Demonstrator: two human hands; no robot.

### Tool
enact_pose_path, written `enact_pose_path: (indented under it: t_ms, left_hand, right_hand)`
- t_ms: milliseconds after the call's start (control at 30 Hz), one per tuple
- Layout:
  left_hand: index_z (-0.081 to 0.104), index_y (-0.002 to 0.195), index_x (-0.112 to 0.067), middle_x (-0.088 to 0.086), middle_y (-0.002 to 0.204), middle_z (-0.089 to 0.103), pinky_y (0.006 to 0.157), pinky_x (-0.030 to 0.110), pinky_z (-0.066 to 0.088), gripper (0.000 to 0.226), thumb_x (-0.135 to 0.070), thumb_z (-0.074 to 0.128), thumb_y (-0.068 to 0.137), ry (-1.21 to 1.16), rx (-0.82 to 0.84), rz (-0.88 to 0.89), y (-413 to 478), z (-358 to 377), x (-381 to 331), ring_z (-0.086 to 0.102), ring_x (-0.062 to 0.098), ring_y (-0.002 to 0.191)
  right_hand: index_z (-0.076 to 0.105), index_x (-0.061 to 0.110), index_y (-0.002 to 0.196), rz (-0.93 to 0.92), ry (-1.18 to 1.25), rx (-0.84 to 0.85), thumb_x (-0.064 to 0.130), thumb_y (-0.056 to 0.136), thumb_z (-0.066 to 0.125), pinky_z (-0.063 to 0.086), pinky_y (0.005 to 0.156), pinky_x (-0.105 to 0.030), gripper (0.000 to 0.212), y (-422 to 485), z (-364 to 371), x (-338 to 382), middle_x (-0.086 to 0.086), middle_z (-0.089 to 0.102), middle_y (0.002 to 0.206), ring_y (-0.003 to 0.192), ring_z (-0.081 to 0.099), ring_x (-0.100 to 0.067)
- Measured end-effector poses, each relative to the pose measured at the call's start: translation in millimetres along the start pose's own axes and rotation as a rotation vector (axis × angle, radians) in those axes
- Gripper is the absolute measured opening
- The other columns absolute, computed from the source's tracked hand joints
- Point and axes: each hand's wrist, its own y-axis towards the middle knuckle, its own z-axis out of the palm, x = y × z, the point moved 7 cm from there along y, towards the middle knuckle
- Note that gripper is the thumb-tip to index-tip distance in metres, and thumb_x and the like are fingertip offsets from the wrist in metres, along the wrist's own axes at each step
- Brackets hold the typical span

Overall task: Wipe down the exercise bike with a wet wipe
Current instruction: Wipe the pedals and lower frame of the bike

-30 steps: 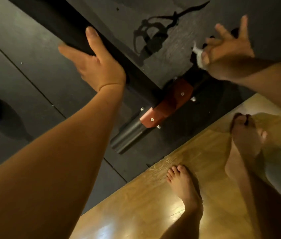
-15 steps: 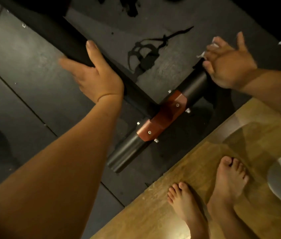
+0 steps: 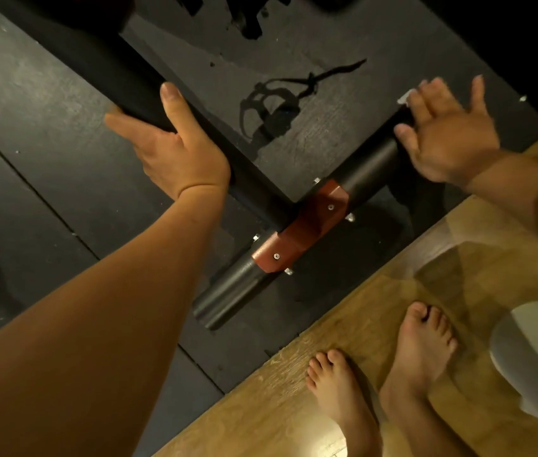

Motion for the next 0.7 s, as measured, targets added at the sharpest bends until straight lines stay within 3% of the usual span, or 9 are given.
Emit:
enact_pose_path:
  t_ms: [100,167,233,333,400,467,567,633,700]
  left_hand:
    - [0.035,0.136,-0.004,-0.02,0.1,0.054,0.076,0.008,0.043,0.051,-0.038,0.047,0.099,0.013,-0.02,0.045,-1.9,-1.4,-1.7,0.056,-0.01,0.087]
    - [0.035,0.135,-0.005,-0.021,0.1,0.054,0.075,0.008,0.043,0.051,-0.038,0.047,0.099,0.006,0.001,0.019,-0.6,3.0,0.0,0.054,-0.016,0.084]
    - [0.037,0.133,-0.002,-0.014,0.101,0.057,0.074,0.009,0.044,0.049,-0.036,0.048,0.099,0.026,-0.013,0.032,-2.3,1.7,-1.2,0.054,-0.016,0.082]
    - [0.034,0.136,0.0,-0.01,0.107,0.055,0.075,0.003,0.039,0.052,-0.035,0.047,0.099,0.029,-0.017,0.043,-4.5,0.8,-5.1,0.05,-0.023,0.082]
    - [0.032,0.14,0.001,-0.019,0.102,0.051,0.073,0.0,0.036,0.056,-0.036,0.046,0.1,0.038,0.007,0.026,-6.2,3.4,-3.8,0.047,-0.028,0.08]
    - [0.027,0.144,0.004,-0.029,0.095,0.039,0.07,-0.004,0.033,0.058,-0.032,0.046,0.103,0.052,0.009,0.02,-8.2,3.0,-10.1,0.042,-0.035,0.077]
    - [0.026,0.145,0.003,-0.029,0.094,0.04,0.07,-0.002,0.035,0.058,-0.031,0.046,0.103,0.063,0.014,0.023,-9.5,3.5,-8.8,0.044,-0.034,0.078]
    - [0.027,0.145,0.001,-0.028,0.097,0.043,0.072,0.0,0.037,0.056,-0.033,0.046,0.103,0.041,-0.004,0.016,-9.3,2.9,-11.4,0.047,-0.031,0.079]
    - [0.032,0.141,0.0,-0.022,0.097,0.049,0.072,0.003,0.04,0.053,-0.033,0.046,0.103,0.034,-0.012,0.018,-8.7,1.7,-11.0,0.051,-0.026,0.08]
  right_hand:
    - [0.016,0.005,0.154,-0.037,0.047,-0.013,0.047,0.098,0.009,0.002,0.12,-0.054,0.07,-27.7,0.8,39.4,-0.016,0.01,0.162,0.15,0.002,-0.028]
    - [0.019,0.001,0.153,-0.199,0.221,-0.036,0.045,0.097,0.007,0.005,0.121,-0.05,0.072,-66.3,7.2,95.7,-0.02,0.012,0.16,0.15,0.005,-0.031]
    - [0.015,0.002,0.154,-0.193,0.435,-0.002,0.047,0.097,0.01,0.006,0.122,-0.043,0.072,-102.5,15.6,134.6,-0.018,0.006,0.162,0.15,0.004,-0.03]
    - [0.025,0.0,0.151,-0.081,0.678,-0.046,0.027,0.096,0.044,0.033,0.114,-0.041,0.064,-114.1,19.0,141.8,-0.018,0.018,0.16,0.147,0.021,-0.033]
    - [0.034,0.021,0.15,0.087,0.819,0.0,0.027,0.096,0.054,0.04,0.109,-0.041,0.059,-104.0,19.2,112.4,-0.013,0.034,0.154,0.138,0.039,-0.029]
    - [0.032,0.039,0.148,0.299,1.028,0.017,0.036,0.1,0.046,0.042,0.106,-0.036,0.05,-99.3,26.4,80.2,-0.004,0.043,0.146,0.128,0.047,-0.013]
    - [0.032,0.018,0.15,0.706,1.3,-0.098,0.026,0.104,0.038,0.044,0.1,-0.028,0.047,-65.5,23.9,21.2,-0.003,0.047,0.142,0.127,0.05,-0.013]
    - [0.044,0.014,0.142,0.92,1.504,0.001,0.042,0.103,0.034,0.037,0.104,-0.039,0.049,-43.4,35.8,15.9,-0.011,0.049,0.141,0.13,0.047,-0.028]
    - [0.052,0.022,0.136,1.107,1.773,0.213,0.053,0.095,0.05,0.029,0.113,-0.043,0.052,-95.0,82.4,63.0,-0.013,0.047,0.141,0.131,0.043,-0.03]
